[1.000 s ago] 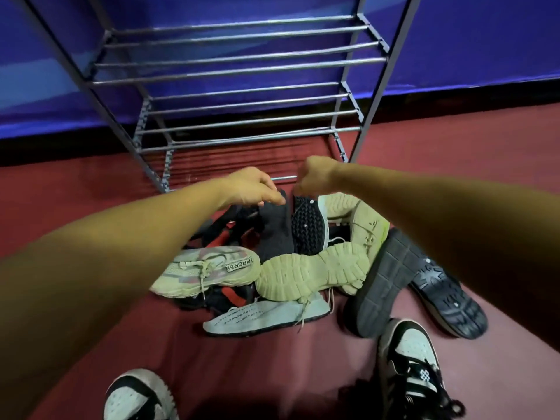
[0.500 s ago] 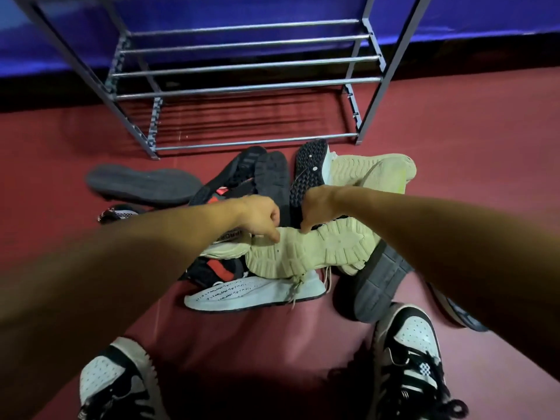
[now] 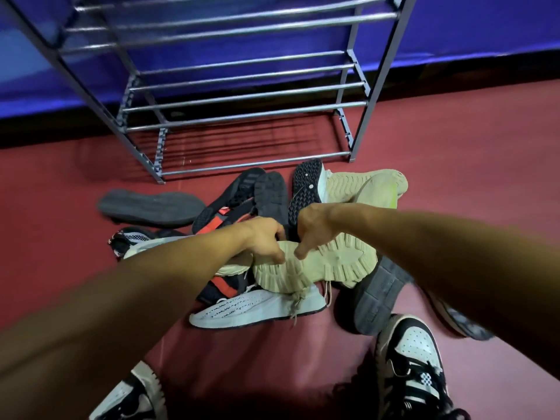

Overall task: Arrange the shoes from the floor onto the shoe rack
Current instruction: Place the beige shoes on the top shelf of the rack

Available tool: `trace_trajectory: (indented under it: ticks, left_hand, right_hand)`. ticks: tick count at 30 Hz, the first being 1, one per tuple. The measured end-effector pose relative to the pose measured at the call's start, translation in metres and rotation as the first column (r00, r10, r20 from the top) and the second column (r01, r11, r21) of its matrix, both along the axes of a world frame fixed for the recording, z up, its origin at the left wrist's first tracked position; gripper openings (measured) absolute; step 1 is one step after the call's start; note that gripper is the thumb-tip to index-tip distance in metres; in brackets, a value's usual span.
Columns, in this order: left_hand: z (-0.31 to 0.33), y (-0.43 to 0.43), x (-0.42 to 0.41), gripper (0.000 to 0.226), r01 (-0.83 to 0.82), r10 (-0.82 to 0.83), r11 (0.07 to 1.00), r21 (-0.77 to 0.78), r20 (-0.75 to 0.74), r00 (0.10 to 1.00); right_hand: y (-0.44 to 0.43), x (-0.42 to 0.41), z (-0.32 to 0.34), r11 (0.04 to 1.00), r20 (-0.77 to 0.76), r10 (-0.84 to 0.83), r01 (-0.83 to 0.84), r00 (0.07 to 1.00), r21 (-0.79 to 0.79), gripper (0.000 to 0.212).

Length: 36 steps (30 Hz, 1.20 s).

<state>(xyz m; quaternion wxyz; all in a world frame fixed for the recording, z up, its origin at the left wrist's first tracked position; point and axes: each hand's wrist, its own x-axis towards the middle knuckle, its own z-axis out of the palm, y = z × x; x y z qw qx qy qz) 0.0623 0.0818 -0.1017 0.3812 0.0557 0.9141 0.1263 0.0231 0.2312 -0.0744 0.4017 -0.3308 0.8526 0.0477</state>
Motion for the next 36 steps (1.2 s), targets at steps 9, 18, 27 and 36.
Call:
trace_trajectory:
  ticks: [9,18,27,36]
  left_hand:
    - [0.12,-0.016,-0.021,0.043,-0.007,0.005,1.0,-0.01,-0.197,0.98]
    - [0.238,-0.055,-0.036,0.048,-0.237,0.443,0.877,0.419,-0.51,0.737]
    - [0.268,-0.085,-0.025,0.018,-0.488,0.91,0.104,0.867,0.116,0.398]
    - [0.295,-0.128,-0.019,0.065,-0.422,0.718,-0.328,0.845,0.513,0.469]
  right_hand:
    - [-0.033,-0.02,0.129,0.988,-0.187,0.145,-0.133,0.972,0.076,0.04]
    - [-0.052,-0.023,0.26,0.949,-0.508,-0.275,0.147,0.817,-0.278,0.044]
    - [-0.051,-0.023,0.309,0.837,-0.514,-0.425,0.108,0.745,-0.536,0.027]
    - [-0.05,-0.024,0.306,0.747,-0.656,-0.444,-0.154,0.61,-0.647,0.031]
